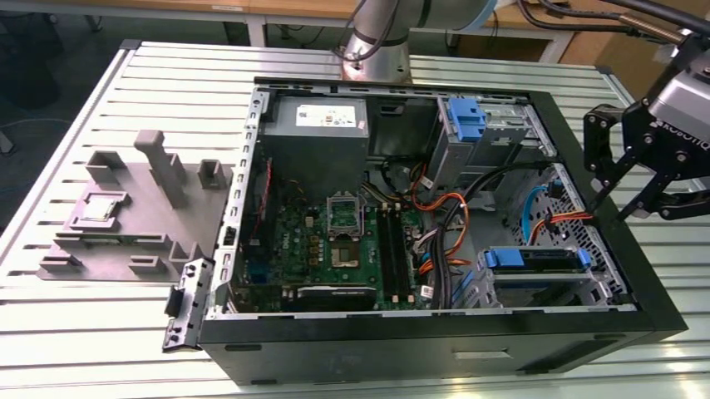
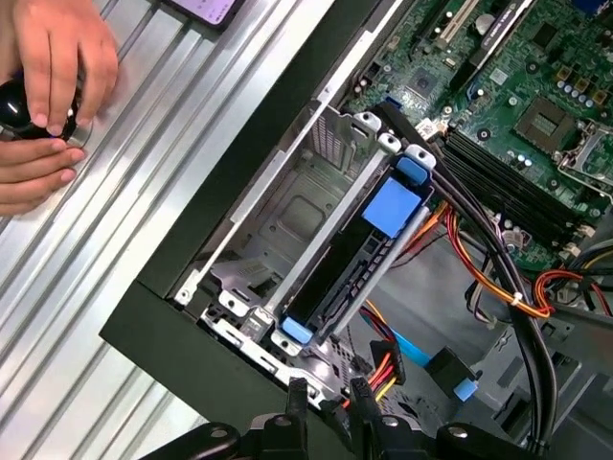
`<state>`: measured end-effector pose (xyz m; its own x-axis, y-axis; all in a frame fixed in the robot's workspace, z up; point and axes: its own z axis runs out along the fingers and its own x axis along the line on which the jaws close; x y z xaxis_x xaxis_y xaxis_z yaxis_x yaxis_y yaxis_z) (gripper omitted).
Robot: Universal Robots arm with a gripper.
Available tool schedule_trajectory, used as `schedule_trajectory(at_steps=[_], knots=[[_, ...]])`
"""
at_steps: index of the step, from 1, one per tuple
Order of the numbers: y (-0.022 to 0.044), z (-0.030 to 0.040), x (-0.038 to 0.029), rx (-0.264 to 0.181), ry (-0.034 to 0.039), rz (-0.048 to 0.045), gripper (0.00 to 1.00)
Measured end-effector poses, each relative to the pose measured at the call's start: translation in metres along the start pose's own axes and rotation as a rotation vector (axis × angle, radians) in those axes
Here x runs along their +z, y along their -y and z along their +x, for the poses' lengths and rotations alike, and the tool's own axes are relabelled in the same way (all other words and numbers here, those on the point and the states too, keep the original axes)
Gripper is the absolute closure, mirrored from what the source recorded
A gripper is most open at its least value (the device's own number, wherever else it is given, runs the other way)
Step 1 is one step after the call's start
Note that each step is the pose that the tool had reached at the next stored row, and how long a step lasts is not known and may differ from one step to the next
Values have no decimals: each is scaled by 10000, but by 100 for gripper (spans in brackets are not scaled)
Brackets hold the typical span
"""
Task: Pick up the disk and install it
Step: 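Insert the first disk wire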
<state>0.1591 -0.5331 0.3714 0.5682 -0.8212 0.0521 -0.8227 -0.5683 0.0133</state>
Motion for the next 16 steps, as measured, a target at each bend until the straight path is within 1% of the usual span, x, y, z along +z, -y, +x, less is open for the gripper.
schedule_trajectory(at_steps=[3,7,8,13,16], knots=[[7,-5,8,-124,-3,5,69],[9,-5,25,-738,-12,37,69],[9,-5,30,-819,-12,41,69],[50,-26,51,-869,-19,40,69],[63,-35,66,-965,-18,46,69]])
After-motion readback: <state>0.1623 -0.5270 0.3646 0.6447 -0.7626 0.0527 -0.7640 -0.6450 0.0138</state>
